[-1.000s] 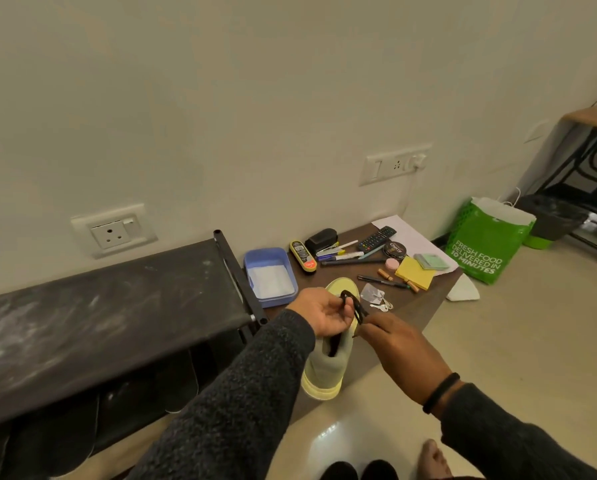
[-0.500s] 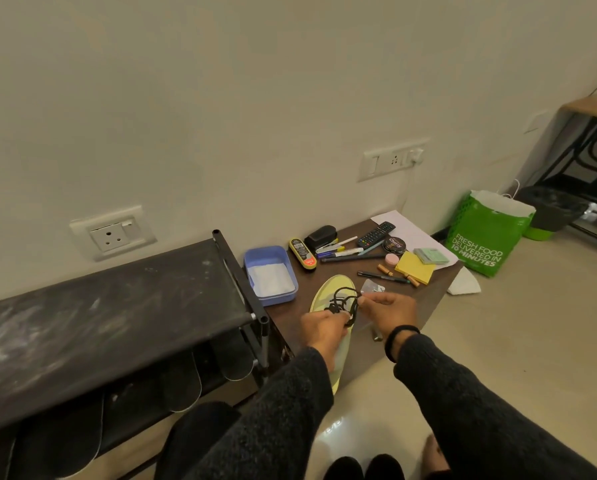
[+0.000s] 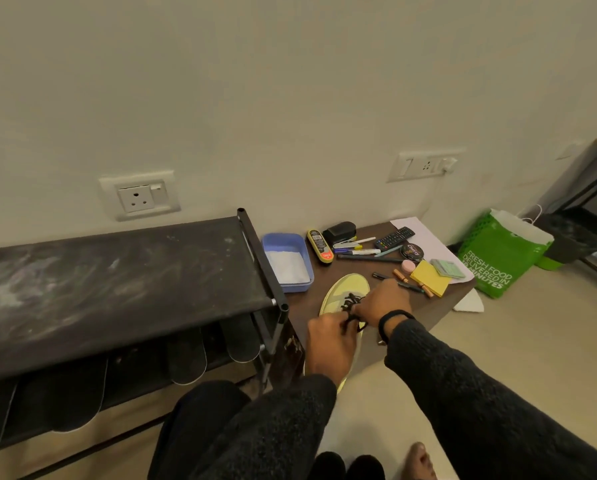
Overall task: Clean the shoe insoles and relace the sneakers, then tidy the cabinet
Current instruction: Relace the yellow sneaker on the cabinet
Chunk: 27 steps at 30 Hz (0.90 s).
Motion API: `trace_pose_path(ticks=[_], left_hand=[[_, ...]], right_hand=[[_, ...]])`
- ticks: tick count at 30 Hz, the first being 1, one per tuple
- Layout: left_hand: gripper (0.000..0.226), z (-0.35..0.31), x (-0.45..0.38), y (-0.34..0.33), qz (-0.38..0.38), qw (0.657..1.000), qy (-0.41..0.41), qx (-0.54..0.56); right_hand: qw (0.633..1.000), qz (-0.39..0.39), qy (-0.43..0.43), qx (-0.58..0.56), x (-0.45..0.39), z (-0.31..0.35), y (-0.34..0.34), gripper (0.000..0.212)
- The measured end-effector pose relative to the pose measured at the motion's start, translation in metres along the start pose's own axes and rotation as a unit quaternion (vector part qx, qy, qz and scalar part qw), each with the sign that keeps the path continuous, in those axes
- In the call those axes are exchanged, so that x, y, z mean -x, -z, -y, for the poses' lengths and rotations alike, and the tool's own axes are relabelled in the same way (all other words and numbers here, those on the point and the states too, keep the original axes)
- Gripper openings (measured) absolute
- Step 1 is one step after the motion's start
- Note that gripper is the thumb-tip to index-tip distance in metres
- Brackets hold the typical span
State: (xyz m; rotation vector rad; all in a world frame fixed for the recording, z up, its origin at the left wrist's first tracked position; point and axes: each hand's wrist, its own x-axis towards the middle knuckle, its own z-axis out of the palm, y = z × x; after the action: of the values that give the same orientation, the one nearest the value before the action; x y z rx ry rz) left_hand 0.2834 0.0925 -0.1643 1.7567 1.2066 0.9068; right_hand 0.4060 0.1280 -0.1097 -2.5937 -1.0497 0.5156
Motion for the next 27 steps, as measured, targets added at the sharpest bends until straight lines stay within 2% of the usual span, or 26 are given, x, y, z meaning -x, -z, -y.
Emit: trace_pose_path(ticks=[2,4,6,9,13,16,22,25,27], left_hand=[[0.014,-0.001,0.008,-0.001,-0.035,0.998,-0.010,-0.042],[0.015,-0.001,0.011,0.001,-0.073,0.990,-0.024,-0.122],[0.018,-0.004,0.015,0.006,-0.048,0.988,0.001,-0.149],[0.024,-0.007,0.012,0.015,-0.007,0.988,0.048,-0.150],[0.017,-0.015,0.008,0.029,0.026,0.979,0.072,-0.188],[0.016,-0.017,0.007,0.036,0.048,0.965,0.061,-0.250],[0.021,-0.006,0.005,0.034,0.093,0.966,0.061,-0.232],[0.018,-0.005,0.000,0.034,0.049,0.979,0.042,-0.196],[0.018,-0.006,-0.007,0.035,-0.010,0.985,-0.003,-0.170]], right_hand=[[1.000,-0.004,0.013,0.024,0.004,0.005,0.001,0.035],[1.000,0.001,0.020,-0.003,0.007,0.002,-0.001,0.027],[0.997,0.007,0.012,-0.077,0.018,-0.007,-0.008,0.020],[0.983,-0.052,0.023,-0.177,0.049,-0.019,-0.019,0.034],[0.980,-0.098,0.102,-0.138,0.078,-0.029,-0.033,0.027],[0.980,-0.093,0.129,-0.124,0.084,-0.037,-0.040,0.018],[0.979,-0.048,0.197,0.002,0.077,-0.047,-0.048,0.006],[0.976,-0.029,0.214,0.014,0.068,-0.044,-0.046,0.009],[0.982,-0.002,0.185,-0.047,0.065,-0.042,-0.041,0.010]])
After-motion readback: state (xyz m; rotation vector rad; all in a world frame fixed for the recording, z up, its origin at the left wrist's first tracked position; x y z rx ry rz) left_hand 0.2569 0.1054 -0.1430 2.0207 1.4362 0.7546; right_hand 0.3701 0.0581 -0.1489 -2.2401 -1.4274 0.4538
